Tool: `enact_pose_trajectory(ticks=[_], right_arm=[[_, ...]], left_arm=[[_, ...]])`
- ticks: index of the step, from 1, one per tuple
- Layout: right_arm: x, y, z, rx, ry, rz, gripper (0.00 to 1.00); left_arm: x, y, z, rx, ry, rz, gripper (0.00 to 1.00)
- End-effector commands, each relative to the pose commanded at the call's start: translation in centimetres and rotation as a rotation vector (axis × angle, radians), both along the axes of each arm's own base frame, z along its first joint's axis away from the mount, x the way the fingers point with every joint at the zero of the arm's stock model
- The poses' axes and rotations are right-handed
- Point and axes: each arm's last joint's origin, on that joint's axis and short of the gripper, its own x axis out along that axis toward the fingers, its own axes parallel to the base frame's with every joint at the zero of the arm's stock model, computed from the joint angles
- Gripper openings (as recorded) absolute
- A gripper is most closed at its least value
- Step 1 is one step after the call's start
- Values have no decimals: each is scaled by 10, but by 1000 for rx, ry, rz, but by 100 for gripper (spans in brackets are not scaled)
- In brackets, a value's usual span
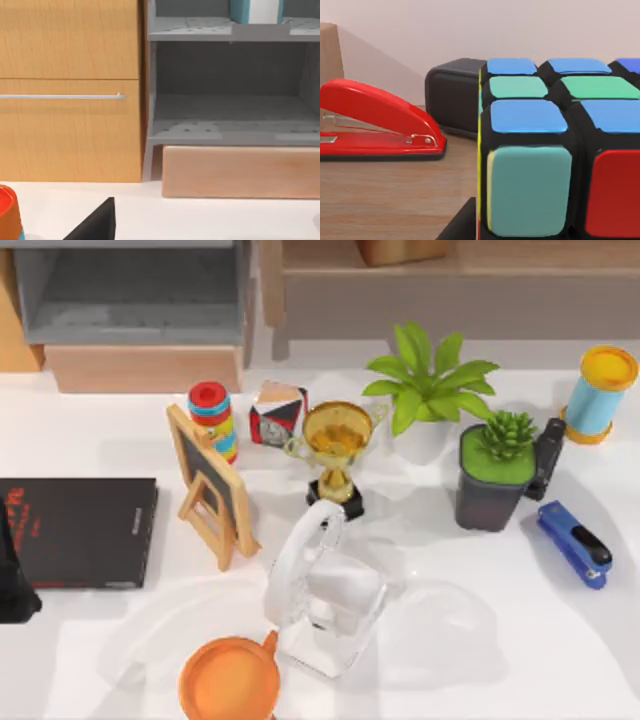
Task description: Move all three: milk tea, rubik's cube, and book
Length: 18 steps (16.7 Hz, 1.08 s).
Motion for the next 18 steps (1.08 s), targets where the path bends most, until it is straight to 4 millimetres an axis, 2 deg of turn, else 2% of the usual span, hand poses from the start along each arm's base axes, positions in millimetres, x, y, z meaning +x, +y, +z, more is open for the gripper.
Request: enact_pose_trajectory(ticks=[4,5,14,18], right_arm=[[0,0,0,0,0,0,98],[0,0,0,0,0,0,100],[-1,1,0,1,-1,4,100],[-15,2,2,3,-4,6,100]], left_arm=[[0,0,0,0,0,0,100],[0,0,0,0,0,0,100],[0,0,0,0,0,0,100],[0,0,0,0,0,0,100]])
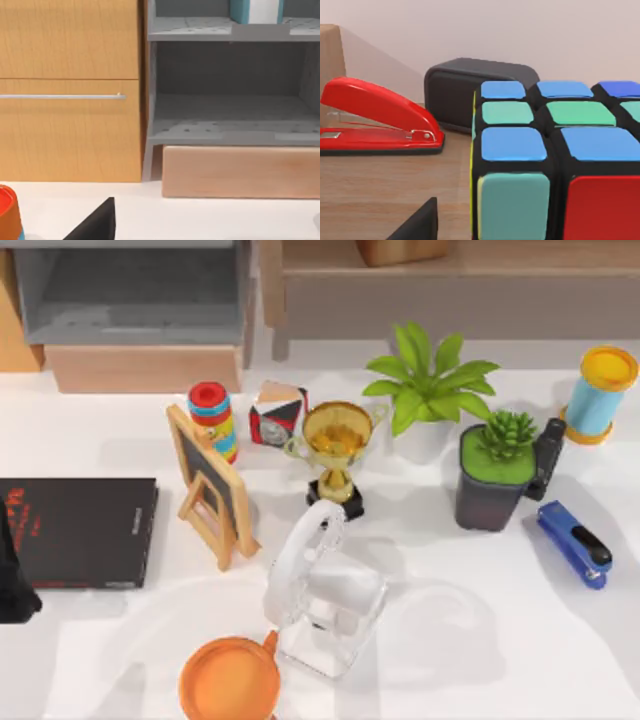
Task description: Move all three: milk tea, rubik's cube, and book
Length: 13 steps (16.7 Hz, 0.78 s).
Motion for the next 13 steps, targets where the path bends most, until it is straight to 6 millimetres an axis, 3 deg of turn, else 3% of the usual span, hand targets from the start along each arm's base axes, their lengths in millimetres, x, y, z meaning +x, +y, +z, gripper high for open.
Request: enact_pose_trajectory(ticks=[4,9,13], right_arm=[[-14,0,-2,-2,3,-3,100],[-13,-2,-3,-4,6,-7,100],[-31,-22,12,3,-10,1,100]], left_arm=[[0,0,0,0,0,0,100],[0,0,0,0,0,0,100],[0,0,0,0,0,0,100]])
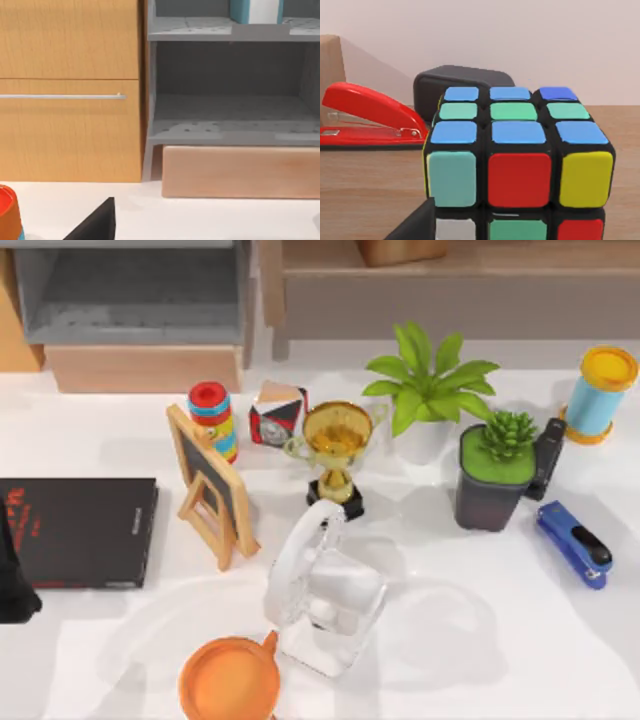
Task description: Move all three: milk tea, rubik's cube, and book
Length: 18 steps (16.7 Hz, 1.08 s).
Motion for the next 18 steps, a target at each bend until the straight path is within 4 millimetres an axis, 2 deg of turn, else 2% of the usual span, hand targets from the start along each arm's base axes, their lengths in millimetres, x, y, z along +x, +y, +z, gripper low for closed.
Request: enact_pose_trajectory(ticks=[4,7,9,11,14,16,18], right_arm=[[-46,-49,12,-6,3,4,100],[-102,-95,7,-11,8,1,100],[-147,-124,-8,-12,10,-2,100],[-192,-149,-35,-12,10,-4,100],[-249,-175,-93,-11,12,-6,100],[-274,-185,-138,-10,13,-6,100],[-289,-191,-180,-8,14,-5,100]], left_arm=[[0,0,0,0,0,0,100],[0,0,0,0,0,0,100],[0,0,0,0,0,0,100],[0,0,0,0,0,0,100],[0,0,0,0,0,0,100],[0,0,0,0,0,0,100],[0,0,0,0,0,0,100]])
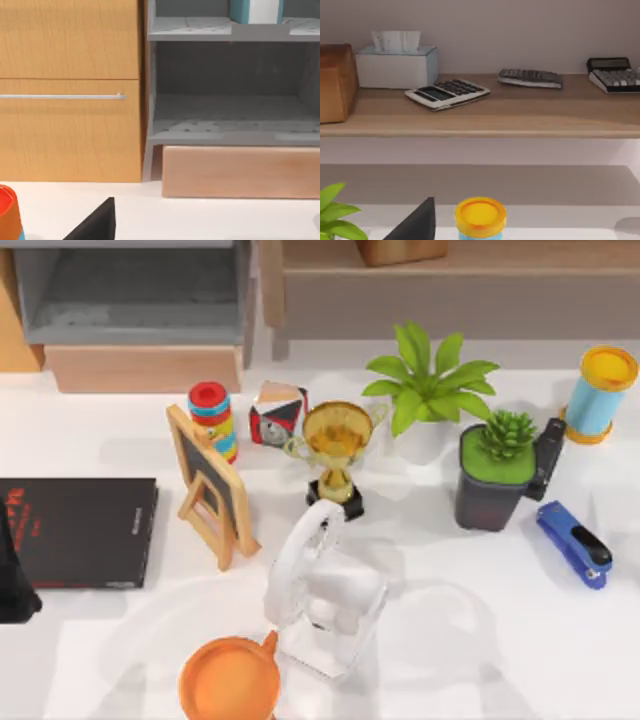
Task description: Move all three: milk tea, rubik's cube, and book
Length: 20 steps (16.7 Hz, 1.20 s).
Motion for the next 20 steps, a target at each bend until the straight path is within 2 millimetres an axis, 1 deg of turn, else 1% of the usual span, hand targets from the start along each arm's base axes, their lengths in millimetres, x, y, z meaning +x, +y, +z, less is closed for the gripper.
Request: enact_pose_trajectory(ticks=[2,3,5,7,12,13,15,17,19,20], right_arm=[[-7,-4,-34,1,1,2,100],[-8,-5,-47,2,1,2,100],[-9,-7,-64,2,1,4,100],[-9,-7,-71,2,1,4,100],[-9,-7,-71,2,1,4,100],[-9,-7,-71,2,1,4,100],[-9,-7,-71,2,1,4,100],[-9,-7,-71,2,1,4,100],[-9,-7,-71,2,1,4,100],[-9,-7,-71,2,1,4,100]], left_arm=[[0,0,0,0,0,0,100],[0,0,0,0,0,0,100],[0,0,0,0,0,0,100],[0,0,0,0,0,0,100],[0,0,0,0,0,0,100],[0,0,3,0,-5,3,100],[1,0,18,1,-30,13,100],[4,0,42,5,-57,22,100],[14,-1,68,13,-68,23,100],[22,-2,81,17,-65,19,100]])
